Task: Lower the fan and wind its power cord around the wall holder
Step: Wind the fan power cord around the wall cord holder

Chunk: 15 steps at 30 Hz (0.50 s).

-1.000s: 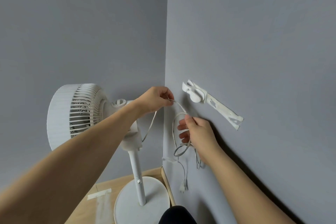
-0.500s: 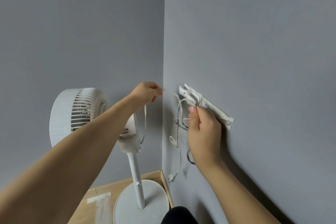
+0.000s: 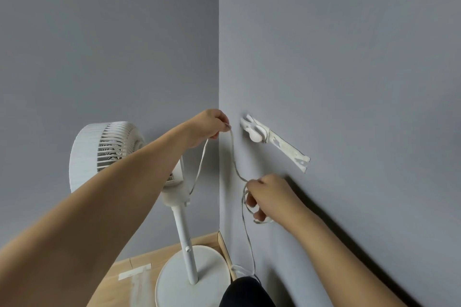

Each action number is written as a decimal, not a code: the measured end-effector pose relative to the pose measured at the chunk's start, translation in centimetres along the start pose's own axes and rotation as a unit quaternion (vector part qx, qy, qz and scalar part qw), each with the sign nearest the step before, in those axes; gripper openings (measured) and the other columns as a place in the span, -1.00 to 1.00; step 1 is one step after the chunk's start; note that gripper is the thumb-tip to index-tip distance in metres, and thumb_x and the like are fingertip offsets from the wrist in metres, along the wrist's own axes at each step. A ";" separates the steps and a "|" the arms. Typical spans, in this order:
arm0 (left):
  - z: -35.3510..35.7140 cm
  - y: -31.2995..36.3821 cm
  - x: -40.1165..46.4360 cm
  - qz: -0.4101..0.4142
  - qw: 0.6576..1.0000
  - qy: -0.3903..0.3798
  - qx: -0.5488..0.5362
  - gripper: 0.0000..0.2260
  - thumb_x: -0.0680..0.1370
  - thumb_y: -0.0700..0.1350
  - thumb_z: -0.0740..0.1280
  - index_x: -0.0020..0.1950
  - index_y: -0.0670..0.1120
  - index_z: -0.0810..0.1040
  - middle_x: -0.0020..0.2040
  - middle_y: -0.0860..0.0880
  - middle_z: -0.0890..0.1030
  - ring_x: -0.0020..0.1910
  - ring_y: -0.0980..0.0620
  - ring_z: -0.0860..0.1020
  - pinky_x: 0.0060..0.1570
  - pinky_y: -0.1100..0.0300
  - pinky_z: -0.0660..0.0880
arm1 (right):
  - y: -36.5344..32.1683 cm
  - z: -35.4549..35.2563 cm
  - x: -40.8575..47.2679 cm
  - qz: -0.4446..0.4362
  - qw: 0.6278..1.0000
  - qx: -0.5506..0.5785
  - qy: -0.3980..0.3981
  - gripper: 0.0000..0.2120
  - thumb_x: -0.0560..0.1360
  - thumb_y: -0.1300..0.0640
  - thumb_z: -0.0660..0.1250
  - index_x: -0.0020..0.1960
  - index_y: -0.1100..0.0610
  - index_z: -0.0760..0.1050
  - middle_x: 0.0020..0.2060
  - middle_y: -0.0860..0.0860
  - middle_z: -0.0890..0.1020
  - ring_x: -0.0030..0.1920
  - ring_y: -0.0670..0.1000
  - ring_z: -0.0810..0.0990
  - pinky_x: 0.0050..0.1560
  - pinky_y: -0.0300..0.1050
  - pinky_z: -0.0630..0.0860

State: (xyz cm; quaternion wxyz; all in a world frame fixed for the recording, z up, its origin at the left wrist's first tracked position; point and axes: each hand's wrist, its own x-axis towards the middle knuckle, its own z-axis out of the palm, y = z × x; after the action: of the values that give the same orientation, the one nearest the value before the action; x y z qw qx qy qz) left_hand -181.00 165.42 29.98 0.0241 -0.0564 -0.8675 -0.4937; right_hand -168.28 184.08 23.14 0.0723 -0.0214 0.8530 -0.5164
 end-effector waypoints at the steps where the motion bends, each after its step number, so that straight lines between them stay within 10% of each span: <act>1: 0.1 0.3 0.0 0.002 1.000 -0.019 0.024 -0.93 0.50 -0.24 0.39 -0.13 -0.08 0.55 -0.22 -0.04 0.51 -0.29 0.01 0.47 -0.17 0.16 0.47 | 0.2 0.2 0.3 0.014 1.000 0.006 0.011 -0.82 0.34 0.12 0.14 -0.31 0.19 0.45 -0.46 0.09 0.52 -0.53 0.10 0.48 -0.34 0.03 0.63; 7: -0.1 1.1 -0.2 0.014 0.997 -0.054 0.055 -0.89 0.44 -0.27 0.44 -0.14 -0.09 0.58 -0.22 -0.02 0.59 -0.22 0.00 0.58 0.02 0.07 0.53 | -0.5 1.8 2.7 -0.020 0.992 -0.120 0.037 -0.62 0.44 0.05 0.19 0.24 0.09 0.38 -0.02 0.01 0.53 -0.13 0.12 0.63 -0.15 -0.07 0.61; 11: -0.3 1.3 -0.2 0.040 0.995 -0.049 0.083 -0.92 0.43 -0.24 0.45 -0.15 -0.09 0.59 -0.24 -0.02 0.61 -0.22 0.03 0.59 -0.08 0.16 0.53 | -2.3 2.6 4.0 -0.103 0.973 -0.209 0.006 -0.73 0.49 0.04 0.23 -0.28 0.21 0.39 -0.32 0.12 0.50 -0.27 0.10 0.47 -0.08 -0.01 0.48; 15: -0.1 2.3 0.0 0.080 0.978 0.011 0.194 -0.93 0.44 -0.13 0.47 -0.14 -0.05 0.61 -0.27 0.06 0.55 -0.29 0.07 0.51 -0.31 0.26 0.40 | -2.8 2.8 3.8 -0.114 0.993 -0.031 0.027 -0.81 0.47 0.14 0.15 -0.14 0.28 0.42 -0.34 0.02 0.49 -0.33 0.00 0.39 -0.26 -0.10 0.36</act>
State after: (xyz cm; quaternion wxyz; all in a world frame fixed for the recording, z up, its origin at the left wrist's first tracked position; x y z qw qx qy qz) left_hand -180.75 166.53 32.03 0.0832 -0.1147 -0.9391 -0.3131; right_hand -171.72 179.88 24.00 -0.0107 -0.1068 0.8620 -0.4954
